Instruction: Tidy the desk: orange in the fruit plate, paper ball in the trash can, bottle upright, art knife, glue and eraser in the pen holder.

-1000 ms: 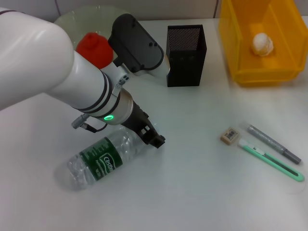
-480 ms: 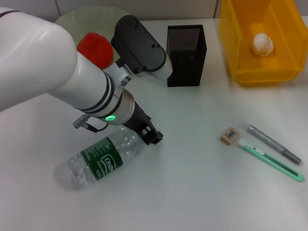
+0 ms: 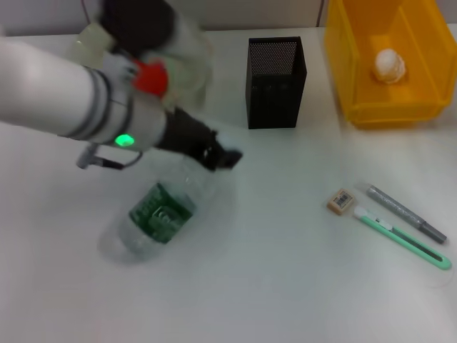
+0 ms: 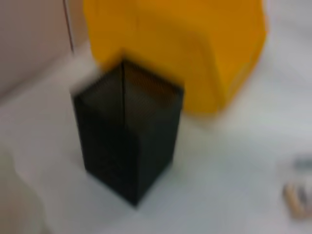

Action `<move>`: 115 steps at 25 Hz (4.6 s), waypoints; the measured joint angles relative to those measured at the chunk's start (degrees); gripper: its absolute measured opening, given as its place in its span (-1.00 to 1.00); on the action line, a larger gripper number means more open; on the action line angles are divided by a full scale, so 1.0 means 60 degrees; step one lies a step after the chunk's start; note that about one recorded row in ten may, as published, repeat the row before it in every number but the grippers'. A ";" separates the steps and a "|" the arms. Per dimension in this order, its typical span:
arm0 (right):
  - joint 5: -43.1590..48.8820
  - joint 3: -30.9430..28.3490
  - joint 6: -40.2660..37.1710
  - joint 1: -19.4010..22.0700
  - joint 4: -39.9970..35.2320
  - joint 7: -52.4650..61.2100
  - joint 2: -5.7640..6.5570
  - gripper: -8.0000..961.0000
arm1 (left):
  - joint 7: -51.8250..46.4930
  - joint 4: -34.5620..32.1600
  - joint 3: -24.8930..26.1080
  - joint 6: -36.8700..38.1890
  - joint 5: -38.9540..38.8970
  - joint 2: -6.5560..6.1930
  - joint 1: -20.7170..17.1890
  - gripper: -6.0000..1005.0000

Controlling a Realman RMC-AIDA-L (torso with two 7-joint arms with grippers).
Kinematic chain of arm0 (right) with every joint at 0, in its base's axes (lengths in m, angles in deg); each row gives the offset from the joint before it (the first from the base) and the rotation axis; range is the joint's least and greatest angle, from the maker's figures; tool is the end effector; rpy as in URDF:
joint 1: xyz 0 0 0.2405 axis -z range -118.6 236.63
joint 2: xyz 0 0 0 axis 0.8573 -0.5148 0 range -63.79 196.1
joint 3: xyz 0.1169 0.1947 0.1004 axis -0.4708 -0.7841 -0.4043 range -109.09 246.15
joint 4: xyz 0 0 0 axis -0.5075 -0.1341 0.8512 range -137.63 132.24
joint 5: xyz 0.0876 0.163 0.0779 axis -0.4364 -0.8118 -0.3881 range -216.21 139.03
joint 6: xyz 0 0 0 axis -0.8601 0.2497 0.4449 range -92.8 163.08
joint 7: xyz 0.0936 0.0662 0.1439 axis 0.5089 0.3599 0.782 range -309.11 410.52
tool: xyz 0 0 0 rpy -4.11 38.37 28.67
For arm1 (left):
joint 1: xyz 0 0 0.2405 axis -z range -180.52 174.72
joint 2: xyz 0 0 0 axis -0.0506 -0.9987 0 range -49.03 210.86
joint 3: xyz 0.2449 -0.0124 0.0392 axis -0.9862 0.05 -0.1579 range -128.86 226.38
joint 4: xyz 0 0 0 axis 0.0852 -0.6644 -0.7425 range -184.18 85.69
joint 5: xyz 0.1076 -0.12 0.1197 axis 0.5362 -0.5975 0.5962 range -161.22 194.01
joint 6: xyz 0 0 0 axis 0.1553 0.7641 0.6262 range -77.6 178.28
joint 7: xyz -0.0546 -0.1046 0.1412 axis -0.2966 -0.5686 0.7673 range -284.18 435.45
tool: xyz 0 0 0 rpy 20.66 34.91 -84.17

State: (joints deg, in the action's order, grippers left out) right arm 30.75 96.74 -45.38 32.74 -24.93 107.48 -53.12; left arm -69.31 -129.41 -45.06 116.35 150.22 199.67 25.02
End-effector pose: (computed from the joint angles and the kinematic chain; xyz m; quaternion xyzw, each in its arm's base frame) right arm 0.2671 0.3761 0.0691 -0.7011 0.2369 0.4892 0.4616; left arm -0.1454 0.3521 -0.0776 -0.9494 -0.2493 0.0200 0.1901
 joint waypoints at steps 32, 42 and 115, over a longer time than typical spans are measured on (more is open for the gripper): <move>0.0001 0.0000 -0.0011 -0.0159 0.0241 0.0000 0.0000 0.22 | 0.8243 0.2650 0.3344 -0.0430 -0.7191 -0.0017 -0.1953 -0.13; 0.0001 0.0001 -0.0011 -0.0163 0.0255 0.0000 0.0000 0.22 | 0.9265 0.2769 0.3264 -0.0416 -0.7325 0.0027 -0.1984 -0.13; 1.3521 0.5875 -0.2206 -0.1531 -0.7897 1.3403 0.0018 0.20 | 1.0901 0.4134 0.4832 0.1083 -1.0608 -0.0059 -0.1744 -0.06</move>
State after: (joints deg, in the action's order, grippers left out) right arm 111.88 131.99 -58.62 23.55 -72.31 187.90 -53.01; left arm -3.90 -104.60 -16.07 122.85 86.57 199.31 14.56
